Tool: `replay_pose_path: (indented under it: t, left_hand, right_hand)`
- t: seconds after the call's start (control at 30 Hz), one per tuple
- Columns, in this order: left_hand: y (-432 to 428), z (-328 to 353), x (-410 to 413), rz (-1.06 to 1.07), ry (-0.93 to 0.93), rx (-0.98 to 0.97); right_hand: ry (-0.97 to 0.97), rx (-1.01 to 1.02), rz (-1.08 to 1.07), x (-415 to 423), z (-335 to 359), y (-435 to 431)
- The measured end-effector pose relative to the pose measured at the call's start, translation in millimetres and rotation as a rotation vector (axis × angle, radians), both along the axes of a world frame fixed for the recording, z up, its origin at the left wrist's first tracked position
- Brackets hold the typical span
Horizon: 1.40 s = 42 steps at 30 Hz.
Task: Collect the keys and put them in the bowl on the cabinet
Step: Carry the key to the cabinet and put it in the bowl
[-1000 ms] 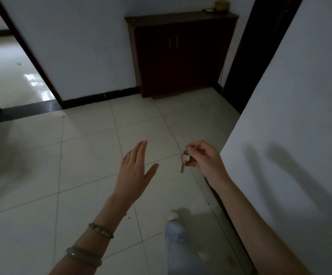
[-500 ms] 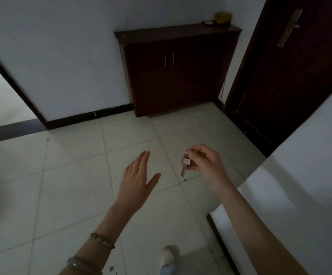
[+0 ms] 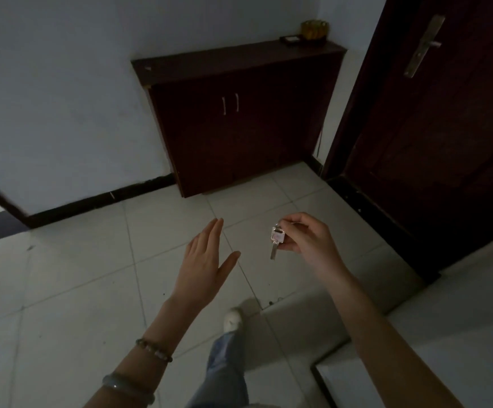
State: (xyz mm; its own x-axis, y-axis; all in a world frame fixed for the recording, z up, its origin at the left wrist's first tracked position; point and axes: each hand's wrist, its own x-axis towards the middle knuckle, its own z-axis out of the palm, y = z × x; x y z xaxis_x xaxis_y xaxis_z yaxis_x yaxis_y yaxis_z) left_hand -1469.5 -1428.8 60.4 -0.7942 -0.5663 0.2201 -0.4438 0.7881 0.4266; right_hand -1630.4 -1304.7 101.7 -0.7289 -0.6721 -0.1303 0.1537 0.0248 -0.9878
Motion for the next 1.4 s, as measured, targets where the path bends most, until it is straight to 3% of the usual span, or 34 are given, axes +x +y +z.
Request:
replay_pose_path:
  t: [0.3, 0.6, 0.97, 1.4]
  left_hand:
    - [-142, 17, -136, -0.191, -0.008, -0.041]
    - [-224, 12, -252, -0.319, -0.006, -0.009]
    - [-308, -15, -416, -0.297, -0.016, 0.023]
    - [-383, 2, -637, -0.324, -0.002, 0.035]
  right_hand:
    - [-0.012, -0.003, -0.141, -113, 13, -123]
    - [-0.031, 0.026, -0.232, -216, 13, -191]
    - [-0.010, 0.037, -0.230, -376, -4, -270]
    - [0.036, 0.064, -0.252, -589, 7, -340]
